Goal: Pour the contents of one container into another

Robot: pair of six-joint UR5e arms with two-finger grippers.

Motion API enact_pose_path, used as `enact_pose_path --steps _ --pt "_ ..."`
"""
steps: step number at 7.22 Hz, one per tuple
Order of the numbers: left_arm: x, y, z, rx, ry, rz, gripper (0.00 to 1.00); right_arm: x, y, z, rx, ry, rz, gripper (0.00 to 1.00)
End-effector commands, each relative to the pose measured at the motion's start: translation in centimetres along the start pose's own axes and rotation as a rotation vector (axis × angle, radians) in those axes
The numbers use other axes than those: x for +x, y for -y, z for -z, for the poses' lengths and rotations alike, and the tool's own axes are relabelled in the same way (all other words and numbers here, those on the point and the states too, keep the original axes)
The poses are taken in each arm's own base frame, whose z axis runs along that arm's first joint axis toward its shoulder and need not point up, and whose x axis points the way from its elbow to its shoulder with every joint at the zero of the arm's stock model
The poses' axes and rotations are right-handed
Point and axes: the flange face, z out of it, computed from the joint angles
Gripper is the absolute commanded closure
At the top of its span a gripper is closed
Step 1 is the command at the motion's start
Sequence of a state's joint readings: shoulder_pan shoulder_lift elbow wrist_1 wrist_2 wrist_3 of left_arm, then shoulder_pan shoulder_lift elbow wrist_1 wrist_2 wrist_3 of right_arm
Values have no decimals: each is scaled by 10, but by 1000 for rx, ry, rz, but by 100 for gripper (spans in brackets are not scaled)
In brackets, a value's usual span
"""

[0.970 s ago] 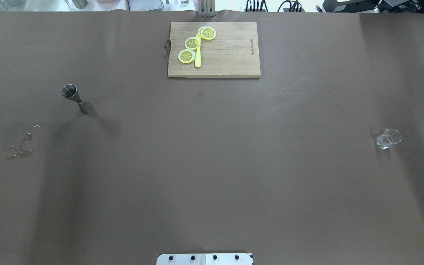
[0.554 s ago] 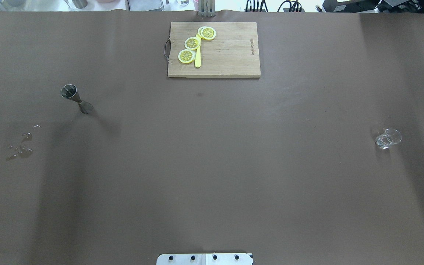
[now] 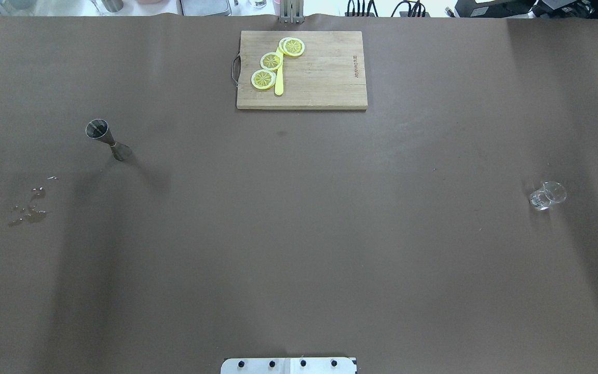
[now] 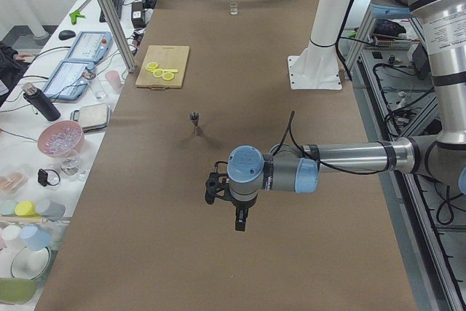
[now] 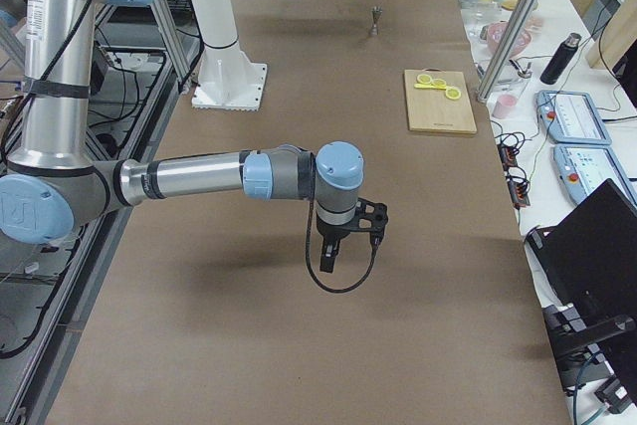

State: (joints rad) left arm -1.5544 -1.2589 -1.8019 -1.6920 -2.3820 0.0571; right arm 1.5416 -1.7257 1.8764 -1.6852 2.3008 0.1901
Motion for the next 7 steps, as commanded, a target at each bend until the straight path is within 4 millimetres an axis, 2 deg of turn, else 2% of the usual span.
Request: enact_pose_path --steps 1,7 --pt "-2 0 -2 -3 1 3 2 0 0 0 26 4 21 0" --pt "-1 0 -2 -5 1 3 2 2 -2 -1 23 6 18 0"
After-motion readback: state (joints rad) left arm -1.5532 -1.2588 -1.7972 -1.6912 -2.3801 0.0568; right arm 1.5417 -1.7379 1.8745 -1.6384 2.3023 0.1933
